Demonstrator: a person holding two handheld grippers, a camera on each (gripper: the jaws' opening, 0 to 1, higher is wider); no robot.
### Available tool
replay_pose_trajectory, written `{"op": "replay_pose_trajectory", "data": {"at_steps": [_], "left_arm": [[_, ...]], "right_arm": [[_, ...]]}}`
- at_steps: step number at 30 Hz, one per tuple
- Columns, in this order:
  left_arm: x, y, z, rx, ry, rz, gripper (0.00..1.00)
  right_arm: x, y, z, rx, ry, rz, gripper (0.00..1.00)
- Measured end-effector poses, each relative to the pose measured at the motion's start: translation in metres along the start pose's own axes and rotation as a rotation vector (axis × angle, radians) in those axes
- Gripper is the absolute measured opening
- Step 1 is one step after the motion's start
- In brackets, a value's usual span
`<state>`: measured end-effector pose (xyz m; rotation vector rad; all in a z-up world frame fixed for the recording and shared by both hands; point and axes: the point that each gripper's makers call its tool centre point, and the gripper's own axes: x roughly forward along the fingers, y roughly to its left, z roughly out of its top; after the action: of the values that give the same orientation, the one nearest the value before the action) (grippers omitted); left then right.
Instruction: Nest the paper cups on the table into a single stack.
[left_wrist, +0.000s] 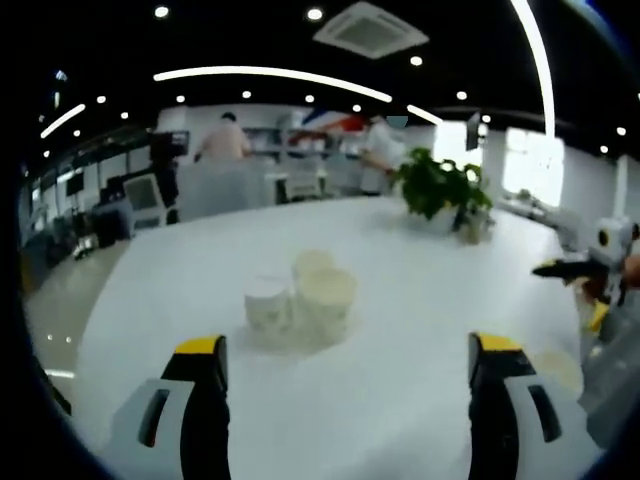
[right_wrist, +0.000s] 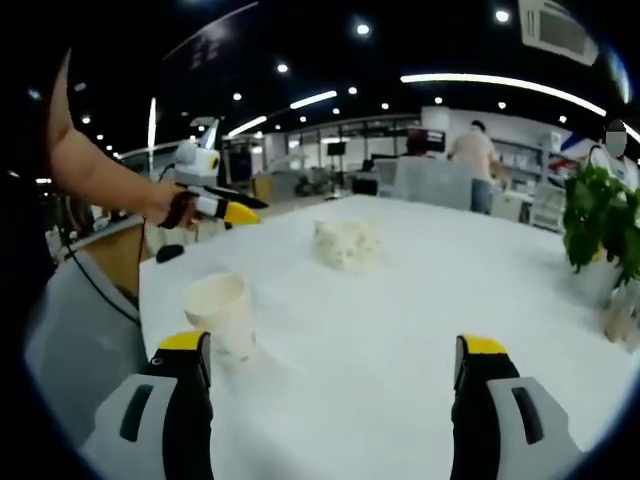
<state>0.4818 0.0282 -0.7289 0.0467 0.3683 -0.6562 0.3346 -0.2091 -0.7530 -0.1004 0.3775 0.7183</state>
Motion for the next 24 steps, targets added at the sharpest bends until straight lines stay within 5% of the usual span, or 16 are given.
{"op": "replay_pose_trajectory", "data": {"at_steps": [9,24], "left_arm": [[0.034,-0.001,0.002,0.031,-0.033,-0.028,0.99],[0.088,-0.001,-0.004,0.094,-0.029,-0.006,0.81]], "right_arm": [[0.001,0.0,0.006,-0.004,-0.026,0.017,1.0],[0.003,-0.002,0.009,0.044,-0.041,0.013,1.0]]}}
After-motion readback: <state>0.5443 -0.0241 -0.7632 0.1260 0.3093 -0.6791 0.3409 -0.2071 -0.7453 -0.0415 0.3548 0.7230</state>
